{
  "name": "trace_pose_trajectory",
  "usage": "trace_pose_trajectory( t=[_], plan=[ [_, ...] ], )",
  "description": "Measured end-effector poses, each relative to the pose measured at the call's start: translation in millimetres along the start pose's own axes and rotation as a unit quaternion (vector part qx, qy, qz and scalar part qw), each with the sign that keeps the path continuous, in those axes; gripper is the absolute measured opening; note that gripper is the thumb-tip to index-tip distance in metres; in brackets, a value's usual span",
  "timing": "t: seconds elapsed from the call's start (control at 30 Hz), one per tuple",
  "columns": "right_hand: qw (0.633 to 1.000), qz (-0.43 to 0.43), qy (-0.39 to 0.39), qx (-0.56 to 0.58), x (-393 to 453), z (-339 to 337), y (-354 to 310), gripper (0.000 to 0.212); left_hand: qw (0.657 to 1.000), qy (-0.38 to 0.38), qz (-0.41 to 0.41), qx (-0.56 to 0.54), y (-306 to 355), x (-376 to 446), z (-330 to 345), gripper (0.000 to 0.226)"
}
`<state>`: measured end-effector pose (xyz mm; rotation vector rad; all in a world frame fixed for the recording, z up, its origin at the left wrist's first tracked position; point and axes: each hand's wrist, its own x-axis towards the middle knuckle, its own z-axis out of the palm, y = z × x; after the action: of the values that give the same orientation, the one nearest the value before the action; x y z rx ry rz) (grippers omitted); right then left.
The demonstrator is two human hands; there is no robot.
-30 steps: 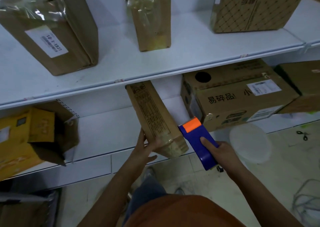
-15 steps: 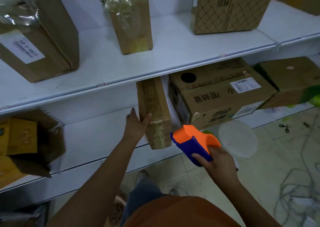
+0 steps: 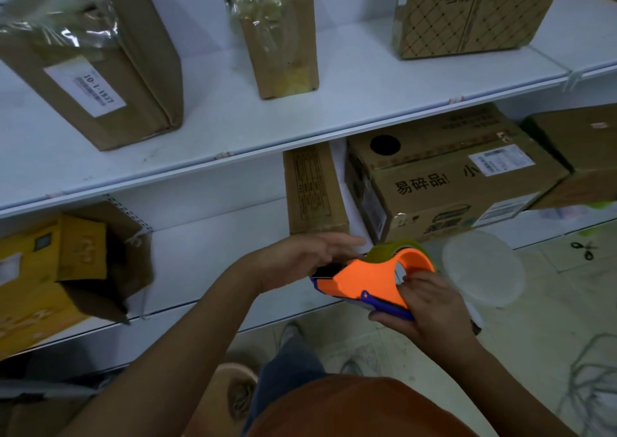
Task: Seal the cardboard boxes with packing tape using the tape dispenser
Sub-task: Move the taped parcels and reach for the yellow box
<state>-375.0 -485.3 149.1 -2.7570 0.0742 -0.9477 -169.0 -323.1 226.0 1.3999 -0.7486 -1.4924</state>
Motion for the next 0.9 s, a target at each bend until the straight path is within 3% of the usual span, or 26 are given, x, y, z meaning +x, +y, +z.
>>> trace_pose_trajectory(
  t=[0.07, 0.23, 0.37, 0.47, 0.67, 0.8, 0.9],
  plan=[
    [1.000, 0.006, -0.001, 0.005, 0, 0, -2, 0.055, 0.999, 0.015, 0.003, 0.033, -3, -5, -1, 0.056],
    [0.999, 0.044, -0.010, 0.011, -6, -1, -4, 0.057, 0.983, 0.140, 0.025, 0.116, -13, -13, -5, 0.022],
    [0.997, 0.056, -0.041, 0.025, -14, -1, -8, 0.058, 0.965, 0.155, 0.066, 0.200, -9, -11, 4, 0.018],
    [0.993, 0.085, -0.072, 0.040, -13, -5, -15, 0.061, 0.957, 0.196, 0.100, 0.189, -15, -9, 10, 0.017],
    [0.944, 0.178, -0.270, 0.058, 10, -11, -19, 0.083, 0.931, 0.262, 0.120, 0.225, -30, -14, -2, 0.014],
    [0.931, 0.171, -0.311, 0.089, 23, -8, -12, 0.075, 0.919, 0.296, 0.127, 0.226, -33, -17, -13, 0.012],
    [0.924, 0.157, -0.342, 0.066, 30, -10, -6, 0.057, 0.913, 0.309, 0.132, 0.232, -31, -17, -14, 0.012]
  ],
)
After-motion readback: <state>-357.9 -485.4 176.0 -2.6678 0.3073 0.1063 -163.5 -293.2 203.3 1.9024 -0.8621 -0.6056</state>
